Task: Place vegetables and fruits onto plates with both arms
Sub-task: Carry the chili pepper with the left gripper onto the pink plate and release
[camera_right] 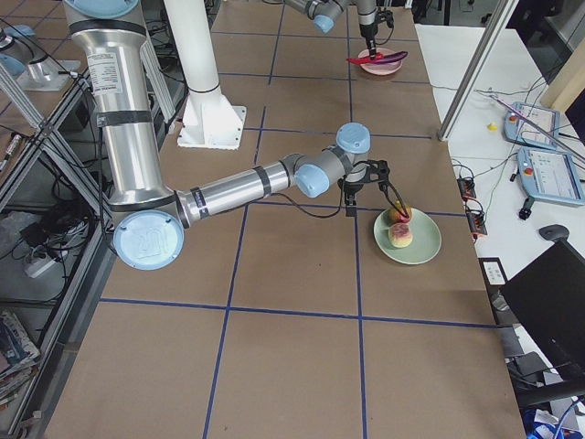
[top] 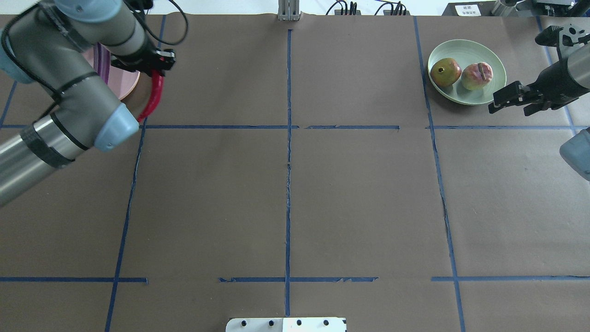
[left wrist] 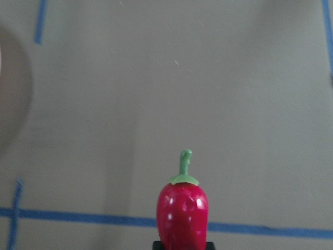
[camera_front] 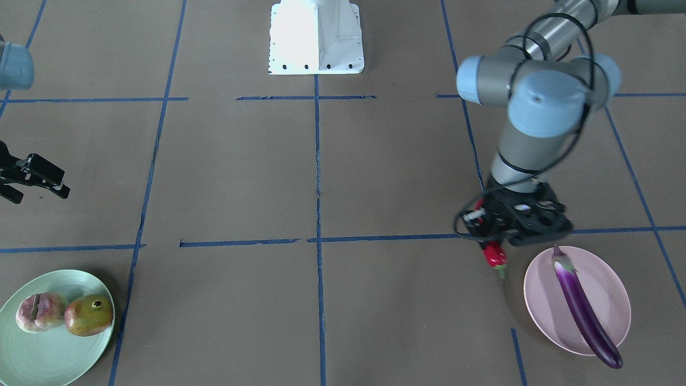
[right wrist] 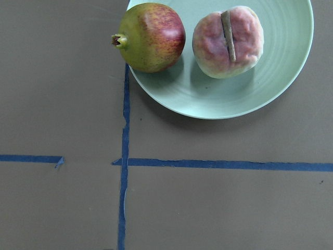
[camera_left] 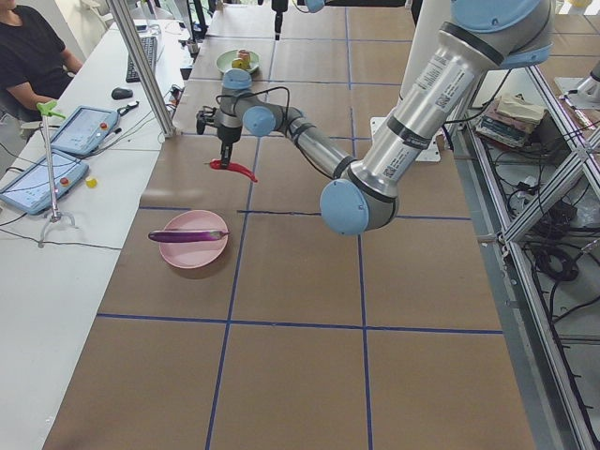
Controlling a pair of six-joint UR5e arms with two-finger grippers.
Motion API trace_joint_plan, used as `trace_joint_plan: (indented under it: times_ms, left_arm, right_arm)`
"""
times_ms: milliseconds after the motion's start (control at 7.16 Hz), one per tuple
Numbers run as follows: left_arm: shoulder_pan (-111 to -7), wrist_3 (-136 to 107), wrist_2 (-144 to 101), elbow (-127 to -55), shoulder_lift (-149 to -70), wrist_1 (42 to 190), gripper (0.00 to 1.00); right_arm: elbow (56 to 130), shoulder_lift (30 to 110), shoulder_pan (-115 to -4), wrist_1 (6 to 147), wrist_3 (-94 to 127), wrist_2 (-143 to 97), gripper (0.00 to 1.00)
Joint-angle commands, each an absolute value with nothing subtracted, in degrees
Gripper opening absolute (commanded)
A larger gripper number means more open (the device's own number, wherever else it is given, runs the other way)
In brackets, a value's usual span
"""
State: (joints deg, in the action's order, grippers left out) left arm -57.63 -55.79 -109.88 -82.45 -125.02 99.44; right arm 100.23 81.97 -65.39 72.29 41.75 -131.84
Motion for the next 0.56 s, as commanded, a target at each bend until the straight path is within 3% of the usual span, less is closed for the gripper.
trace_joint_plan:
  times_ms: [0, 140, 419]
  left_arm:
    - [-64.16, -55.71, -112.76, -62.15, -126.28, 115.83, 0.05]
    - [-63.99, -58.51, -112.68, -56.4, -130.56, 116.27, 0.08]
    - [-61.63, -60.89, -112.24, -55.11, -131.13, 116.72, 0.18]
  right_arm:
    - [101.24, 82.87, -65.3, 72.07, 41.75, -131.75, 1.0]
    - [101.68, 83.32, -65.3, 72.07, 41.84, -131.84, 1.0]
    - [101.69, 83.41, -65.3, 72.07, 41.75, -131.84, 1.0]
